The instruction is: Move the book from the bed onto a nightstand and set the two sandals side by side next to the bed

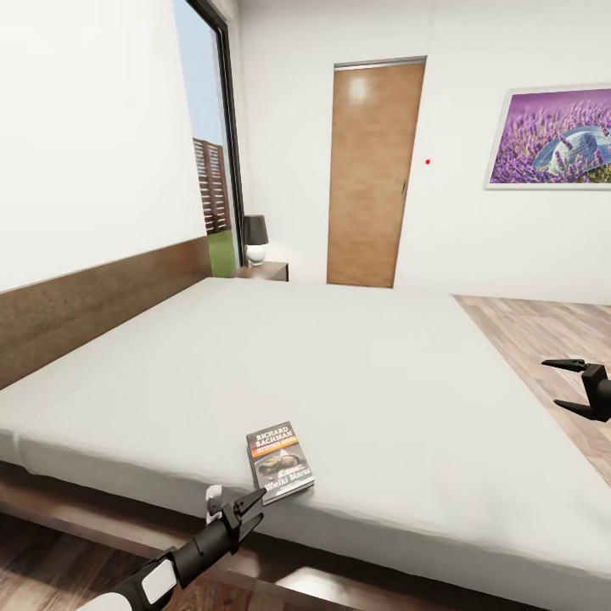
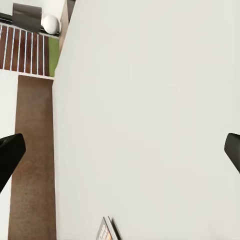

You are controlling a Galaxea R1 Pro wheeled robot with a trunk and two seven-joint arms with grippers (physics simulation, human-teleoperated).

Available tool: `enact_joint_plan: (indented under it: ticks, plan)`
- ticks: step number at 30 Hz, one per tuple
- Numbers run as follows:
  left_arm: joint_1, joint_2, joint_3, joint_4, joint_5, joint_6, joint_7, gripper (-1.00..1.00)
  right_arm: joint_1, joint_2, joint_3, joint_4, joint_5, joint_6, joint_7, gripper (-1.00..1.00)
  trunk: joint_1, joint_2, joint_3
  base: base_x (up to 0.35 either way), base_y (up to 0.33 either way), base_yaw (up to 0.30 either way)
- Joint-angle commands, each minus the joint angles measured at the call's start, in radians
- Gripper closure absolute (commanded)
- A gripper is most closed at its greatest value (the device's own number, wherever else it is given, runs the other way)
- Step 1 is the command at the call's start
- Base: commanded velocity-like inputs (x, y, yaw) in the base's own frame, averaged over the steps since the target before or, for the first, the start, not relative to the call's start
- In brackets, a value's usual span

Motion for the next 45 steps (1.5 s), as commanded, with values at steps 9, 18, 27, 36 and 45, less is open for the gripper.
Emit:
enact_joint_plan:
  ticks: [9,18,27,36,45]
  plan:
    - [0.000,-0.001,-0.007,0.000,0.010,0.010,0.000,-1.00,-0.001,-0.001,0.004,0.001,0.006,0.000,0.010,-1.00,0.000,0.000,-0.001,0.000,0.000,0.000]
    - [0.000,-0.002,-0.007,0.000,0.010,0.009,0.002,-1.00,-0.001,-0.001,0.006,0.001,0.005,0.000,0.010,-1.00,0.000,0.000,-0.001,0.000,0.000,0.000]
    - [0.000,-0.005,-0.007,0.000,0.010,0.009,0.002,-1.00,-0.001,-0.001,0.005,0.001,0.005,0.000,0.010,-1.00,0.000,0.000,-0.001,0.000,0.000,0.000]
    - [0.000,-0.008,-0.007,0.000,0.010,0.007,0.001,-1.00,-0.001,-0.001,0.003,0.001,0.005,0.000,0.010,-1.00,0.000,0.000,-0.001,0.016,0.000,0.000]
    - [0.000,-0.008,-0.007,0.000,0.010,0.007,0.001,-1.00,-0.001,-0.001,0.003,0.001,0.005,0.001,0.010,-1.00,0.000,0.000,-0.001,0.071,0.000,0.000]
